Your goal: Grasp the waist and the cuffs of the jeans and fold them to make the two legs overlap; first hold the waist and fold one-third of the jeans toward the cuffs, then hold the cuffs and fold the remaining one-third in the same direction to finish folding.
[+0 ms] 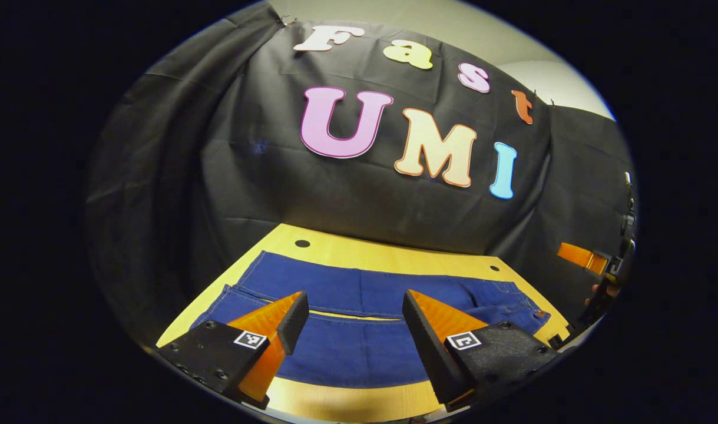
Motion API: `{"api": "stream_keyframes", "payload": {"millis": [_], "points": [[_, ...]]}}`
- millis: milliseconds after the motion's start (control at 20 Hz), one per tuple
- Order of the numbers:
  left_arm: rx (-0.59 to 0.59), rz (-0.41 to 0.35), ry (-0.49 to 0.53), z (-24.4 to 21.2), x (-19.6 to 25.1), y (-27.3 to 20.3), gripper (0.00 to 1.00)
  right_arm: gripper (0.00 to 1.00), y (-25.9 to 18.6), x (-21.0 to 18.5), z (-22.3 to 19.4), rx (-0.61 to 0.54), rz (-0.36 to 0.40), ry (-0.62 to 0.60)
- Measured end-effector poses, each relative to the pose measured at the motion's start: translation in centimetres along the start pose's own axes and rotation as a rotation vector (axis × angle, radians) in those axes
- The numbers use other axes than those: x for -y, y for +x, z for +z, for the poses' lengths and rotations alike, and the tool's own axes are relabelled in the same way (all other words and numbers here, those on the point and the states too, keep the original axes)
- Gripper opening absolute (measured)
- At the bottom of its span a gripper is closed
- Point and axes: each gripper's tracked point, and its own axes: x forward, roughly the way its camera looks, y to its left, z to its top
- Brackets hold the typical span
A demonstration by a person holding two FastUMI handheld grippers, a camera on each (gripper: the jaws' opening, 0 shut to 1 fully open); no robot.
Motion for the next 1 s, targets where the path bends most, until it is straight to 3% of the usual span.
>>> {"api": "stream_keyframes", "payload": {"millis": [100, 200, 250, 400, 450, 600, 1000], "points": [[-0.052, -0.003, 0.016, -1.9, -1.2, 0.0, 0.95, 0.98, -0.3, 0.4, -0.5, -0.015, -0.009, -0.021], [-0.109, -0.01, 0.064, -4.0, -2.6, 0.2, 0.95, 0.94, -0.9, 0.8, -1.4, -0.041, -0.016, -0.046], [-0.147, -0.024, 0.098, -5.1, -3.5, 0.0, 0.95, 0.98, -1.3, 0.9, -1.9, -0.053, -0.017, -0.056], [-0.28, -0.114, 0.161, -8.8, -5.4, -0.6, 0.95, 0.94, -2.6, 1.4, -3.4, -0.095, -0.025, -0.084], [-0.33, -0.139, 0.176, -9.7, -6.1, -0.8, 0.95, 0.98, -2.9, 1.5, -3.8, -0.108, -0.028, -0.094], [-0.467, -0.234, 0.221, -12.4, -7.7, -0.8, 0.95, 0.98, -3.9, 2.3, -4.8, -0.141, -0.037, -0.116], [-0.792, -0.411, 0.567, -16.4, -12.3, -2.1, 0.96, 0.98, -5.4, 6.0, -6.9, -0.217, -0.098, -0.128]]}}
